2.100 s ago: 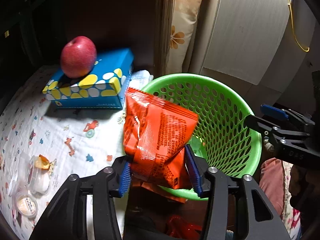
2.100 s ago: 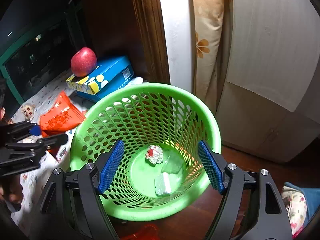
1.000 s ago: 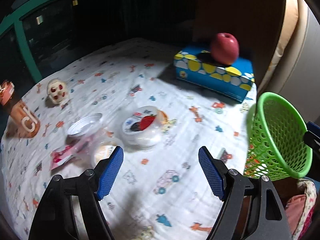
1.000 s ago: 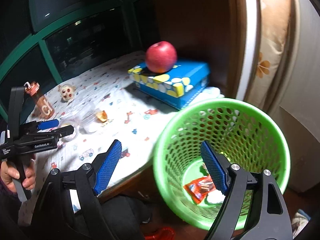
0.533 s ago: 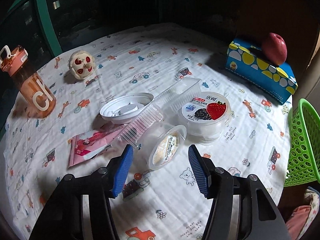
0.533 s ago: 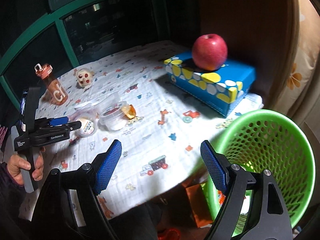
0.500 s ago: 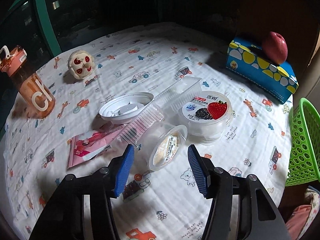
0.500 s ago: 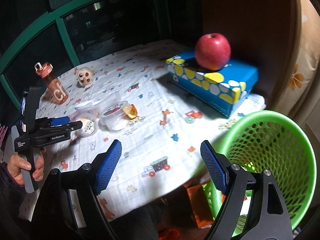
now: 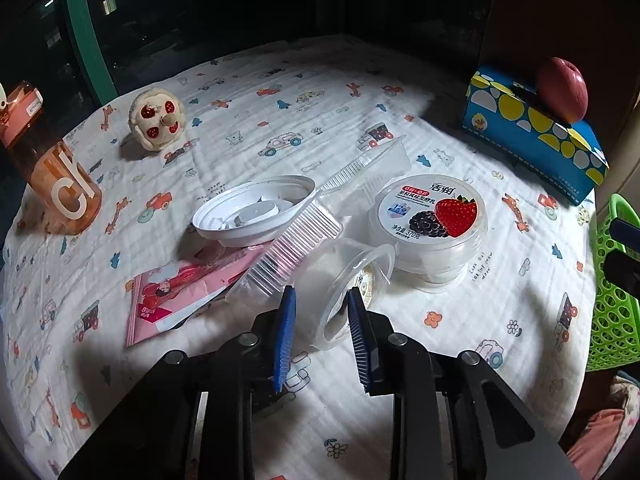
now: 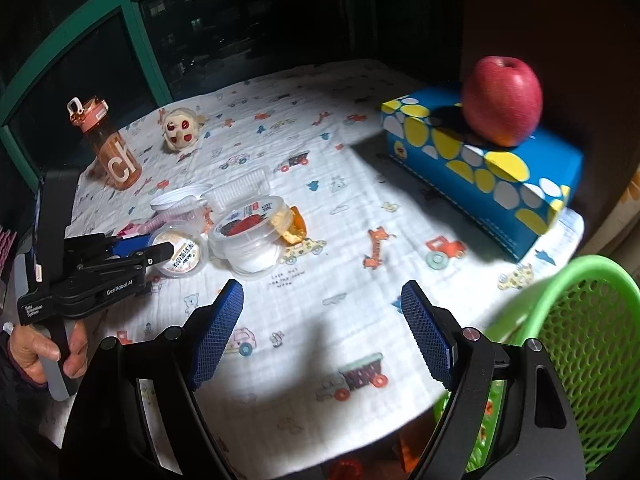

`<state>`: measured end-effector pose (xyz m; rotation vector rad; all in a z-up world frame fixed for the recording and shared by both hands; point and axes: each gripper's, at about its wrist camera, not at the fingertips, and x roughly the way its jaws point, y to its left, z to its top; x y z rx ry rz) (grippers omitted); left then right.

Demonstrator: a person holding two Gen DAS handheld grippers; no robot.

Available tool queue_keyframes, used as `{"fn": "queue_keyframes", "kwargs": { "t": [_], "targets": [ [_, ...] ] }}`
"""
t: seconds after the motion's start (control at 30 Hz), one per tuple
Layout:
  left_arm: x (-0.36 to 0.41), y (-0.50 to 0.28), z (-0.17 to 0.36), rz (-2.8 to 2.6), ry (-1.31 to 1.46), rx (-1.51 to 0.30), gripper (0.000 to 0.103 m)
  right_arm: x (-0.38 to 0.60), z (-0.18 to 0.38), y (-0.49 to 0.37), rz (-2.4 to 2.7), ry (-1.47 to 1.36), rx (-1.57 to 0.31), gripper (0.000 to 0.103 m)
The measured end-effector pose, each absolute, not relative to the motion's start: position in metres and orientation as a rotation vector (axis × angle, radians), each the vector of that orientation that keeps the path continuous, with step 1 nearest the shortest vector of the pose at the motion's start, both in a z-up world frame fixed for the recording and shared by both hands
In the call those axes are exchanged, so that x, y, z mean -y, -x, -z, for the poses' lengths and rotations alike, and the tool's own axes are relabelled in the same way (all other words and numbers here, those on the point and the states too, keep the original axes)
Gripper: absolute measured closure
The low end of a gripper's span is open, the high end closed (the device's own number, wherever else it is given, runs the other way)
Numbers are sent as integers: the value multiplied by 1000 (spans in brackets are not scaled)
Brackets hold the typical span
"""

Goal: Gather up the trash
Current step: 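Return both tools to the table and approach the clear cups, then grasp the clear cup with the left tool while the right tool grasps the strawberry yogurt cup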

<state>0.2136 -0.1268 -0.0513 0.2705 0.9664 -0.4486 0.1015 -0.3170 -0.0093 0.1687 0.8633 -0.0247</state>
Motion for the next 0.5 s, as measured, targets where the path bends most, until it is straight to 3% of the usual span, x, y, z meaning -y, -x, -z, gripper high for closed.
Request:
{"fn": "queue_keyframes", "kwargs": {
  "t": [0.5],
  "targets": [
    [92,-192,36,467,-180,-978,77,277,28,-177,-97,-114,-922,14]
  ]
}}
